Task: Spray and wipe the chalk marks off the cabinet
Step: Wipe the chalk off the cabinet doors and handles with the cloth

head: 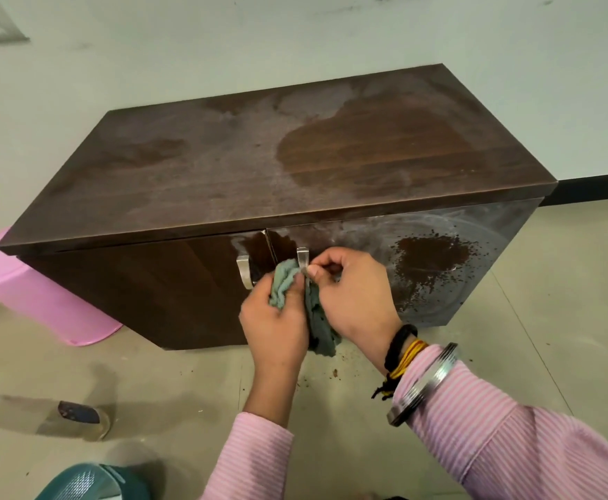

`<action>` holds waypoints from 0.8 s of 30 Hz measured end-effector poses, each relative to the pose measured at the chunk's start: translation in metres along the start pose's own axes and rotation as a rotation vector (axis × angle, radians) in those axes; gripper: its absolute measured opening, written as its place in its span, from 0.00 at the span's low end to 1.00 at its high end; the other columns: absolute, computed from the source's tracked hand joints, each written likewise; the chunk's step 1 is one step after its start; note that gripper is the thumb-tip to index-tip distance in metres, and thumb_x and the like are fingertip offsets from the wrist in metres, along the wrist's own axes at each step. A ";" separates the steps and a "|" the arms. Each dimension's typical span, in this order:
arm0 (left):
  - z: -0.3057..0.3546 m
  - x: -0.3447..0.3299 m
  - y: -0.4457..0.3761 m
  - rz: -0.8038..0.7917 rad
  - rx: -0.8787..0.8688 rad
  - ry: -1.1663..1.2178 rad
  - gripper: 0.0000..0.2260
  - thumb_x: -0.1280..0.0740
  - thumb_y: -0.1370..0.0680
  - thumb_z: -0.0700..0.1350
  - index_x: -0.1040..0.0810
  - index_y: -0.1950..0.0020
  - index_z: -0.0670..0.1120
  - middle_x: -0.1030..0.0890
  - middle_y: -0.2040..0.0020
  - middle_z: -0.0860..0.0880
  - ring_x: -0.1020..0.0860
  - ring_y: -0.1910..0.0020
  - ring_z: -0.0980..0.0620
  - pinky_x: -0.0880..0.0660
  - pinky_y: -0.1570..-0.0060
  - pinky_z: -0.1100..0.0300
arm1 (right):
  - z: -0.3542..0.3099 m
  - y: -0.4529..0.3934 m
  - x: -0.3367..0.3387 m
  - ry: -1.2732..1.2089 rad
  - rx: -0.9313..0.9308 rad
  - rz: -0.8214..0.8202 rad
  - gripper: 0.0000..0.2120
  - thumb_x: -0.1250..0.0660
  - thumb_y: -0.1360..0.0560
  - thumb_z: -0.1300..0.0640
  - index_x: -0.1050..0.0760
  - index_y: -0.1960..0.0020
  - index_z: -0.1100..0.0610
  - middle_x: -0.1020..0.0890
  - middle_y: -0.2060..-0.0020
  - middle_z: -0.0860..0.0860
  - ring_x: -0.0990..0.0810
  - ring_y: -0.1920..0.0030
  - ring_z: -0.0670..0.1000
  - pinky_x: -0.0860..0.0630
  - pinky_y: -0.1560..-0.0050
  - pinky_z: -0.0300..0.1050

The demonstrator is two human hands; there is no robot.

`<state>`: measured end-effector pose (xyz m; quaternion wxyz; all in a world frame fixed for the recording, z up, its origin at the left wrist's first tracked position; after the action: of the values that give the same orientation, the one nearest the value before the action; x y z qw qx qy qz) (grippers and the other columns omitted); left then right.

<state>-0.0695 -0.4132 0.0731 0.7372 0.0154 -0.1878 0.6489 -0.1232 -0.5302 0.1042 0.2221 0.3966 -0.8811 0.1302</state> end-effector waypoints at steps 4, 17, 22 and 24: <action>0.016 0.001 -0.015 -0.009 0.041 -0.032 0.07 0.27 0.24 0.46 0.18 0.62 0.48 0.21 0.69 0.53 0.25 0.70 0.58 0.29 0.68 0.60 | 0.002 0.000 0.002 0.006 0.004 0.011 0.06 0.32 0.23 0.56 0.20 0.57 0.48 0.18 0.63 0.41 0.21 0.62 0.40 0.24 0.62 0.36; -0.005 -0.005 0.008 -0.036 -0.002 0.026 0.08 0.30 0.23 0.40 0.17 0.45 0.49 0.16 0.54 0.54 0.18 0.54 0.58 0.22 0.53 0.60 | 0.003 0.000 0.002 0.028 -0.005 0.018 0.07 0.31 0.23 0.55 0.21 0.60 0.48 0.18 0.65 0.42 0.20 0.62 0.41 0.19 0.58 0.45; -0.019 -0.004 0.009 -0.032 -0.059 -0.120 0.17 0.30 0.27 0.36 0.18 0.40 0.49 0.18 0.49 0.54 0.20 0.49 0.57 0.22 0.46 0.57 | 0.004 0.000 0.003 0.030 -0.004 0.012 0.07 0.31 0.23 0.54 0.21 0.60 0.47 0.18 0.65 0.42 0.20 0.62 0.41 0.19 0.58 0.46; -0.020 0.002 0.016 -0.054 -0.095 -0.230 0.16 0.30 0.27 0.37 0.18 0.41 0.49 0.19 0.50 0.54 0.21 0.52 0.57 0.22 0.47 0.54 | 0.004 0.002 0.003 0.026 0.002 0.013 0.07 0.31 0.23 0.54 0.21 0.60 0.47 0.18 0.65 0.41 0.20 0.62 0.41 0.19 0.58 0.45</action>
<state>-0.0792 -0.4038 0.0512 0.7280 0.0599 -0.3009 0.6131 -0.1275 -0.5323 0.1016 0.2322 0.3895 -0.8806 0.1378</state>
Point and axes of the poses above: each hand's wrist, its own y-axis away from the middle knuckle, its own x-axis out of the back of the hand, z = x × y, the point moved 4 cm from there along -y, towards the middle knuckle
